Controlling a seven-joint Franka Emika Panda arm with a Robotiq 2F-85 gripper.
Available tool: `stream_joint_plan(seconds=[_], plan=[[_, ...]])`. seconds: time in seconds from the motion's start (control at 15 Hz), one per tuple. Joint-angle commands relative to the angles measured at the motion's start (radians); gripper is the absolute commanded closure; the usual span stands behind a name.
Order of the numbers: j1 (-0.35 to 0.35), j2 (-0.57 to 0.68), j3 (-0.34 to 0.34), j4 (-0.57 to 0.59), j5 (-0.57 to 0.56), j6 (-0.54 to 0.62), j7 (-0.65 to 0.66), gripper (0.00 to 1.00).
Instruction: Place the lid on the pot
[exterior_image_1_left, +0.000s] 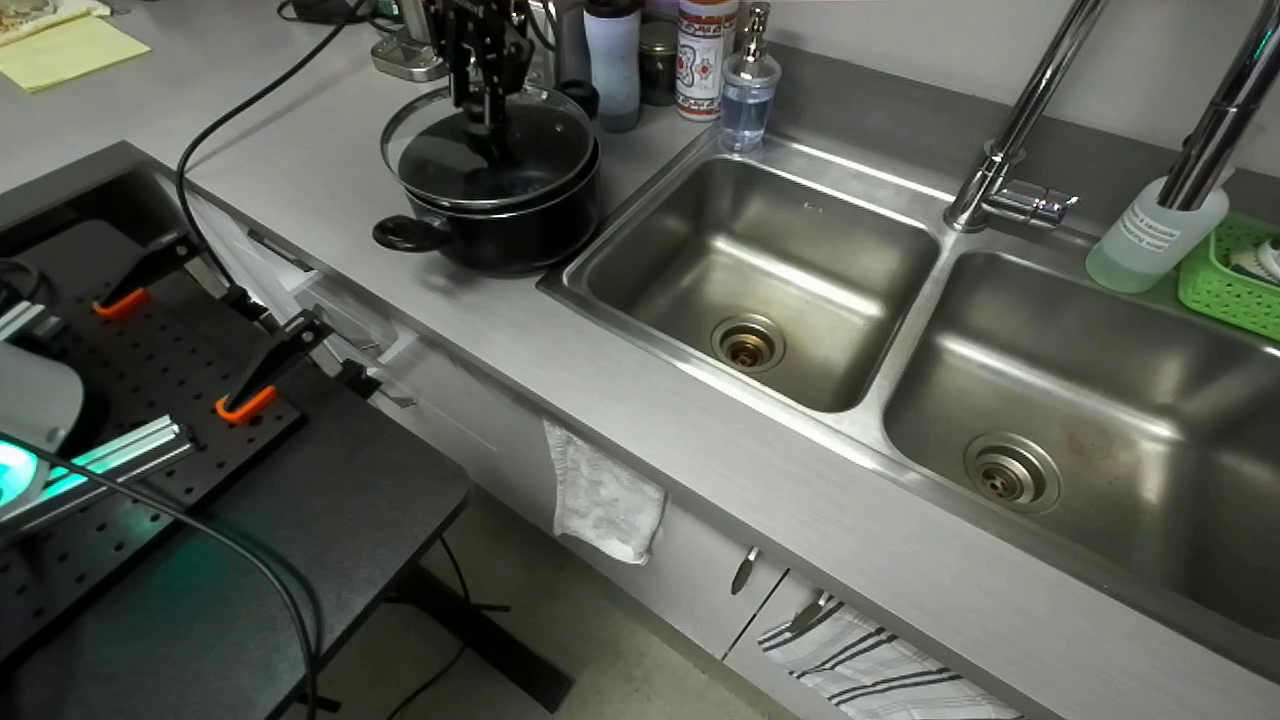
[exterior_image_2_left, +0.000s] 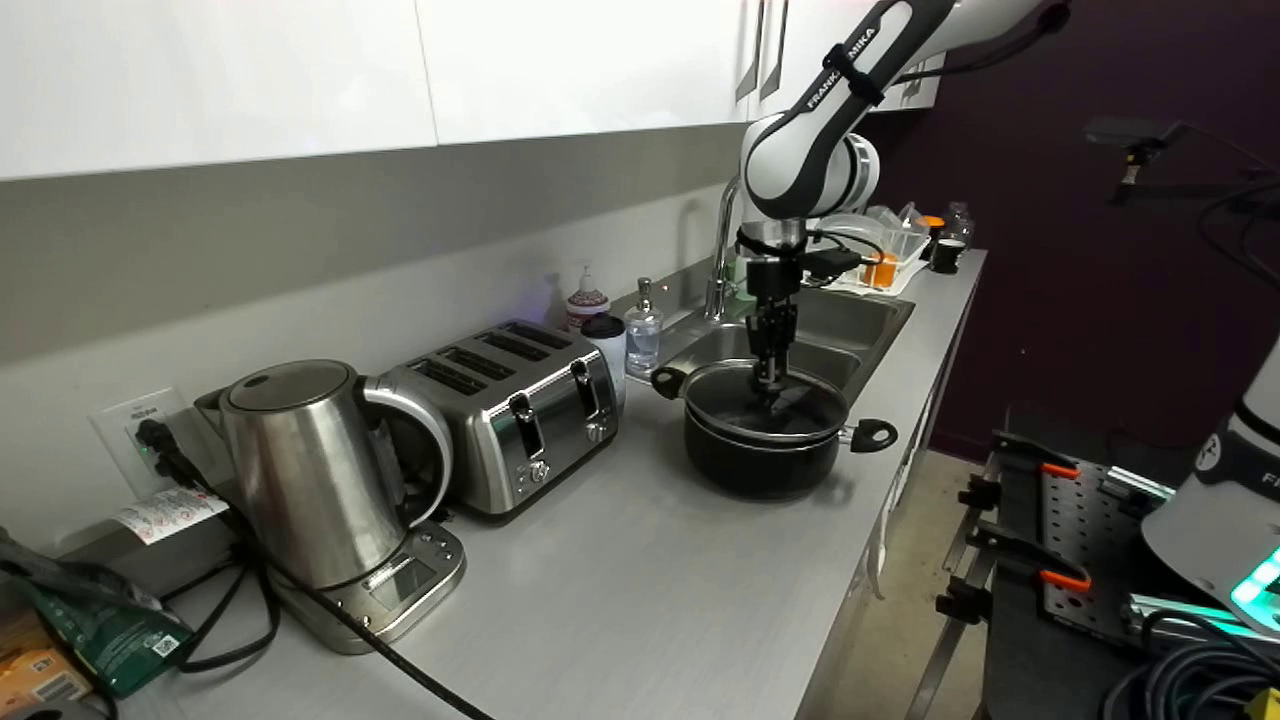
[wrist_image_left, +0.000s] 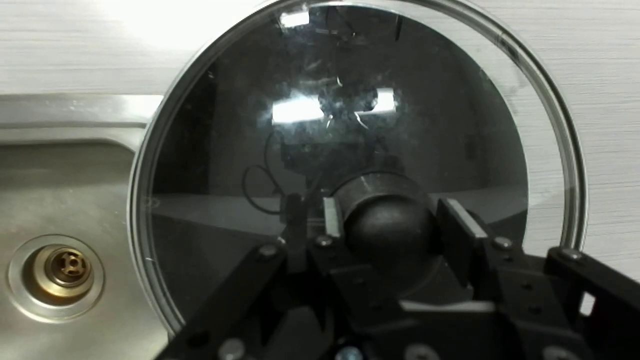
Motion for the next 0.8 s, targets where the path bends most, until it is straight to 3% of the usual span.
stream_joint_plan(seconds=[0.0,0.73], plan=[[-0.014,-0.008,-0.001,0.021,0.034,-0.038,-0.008,0.76],[-0.037,-0.002,-0.005,0.026,0.059,-0.042,-0.01,0.76]])
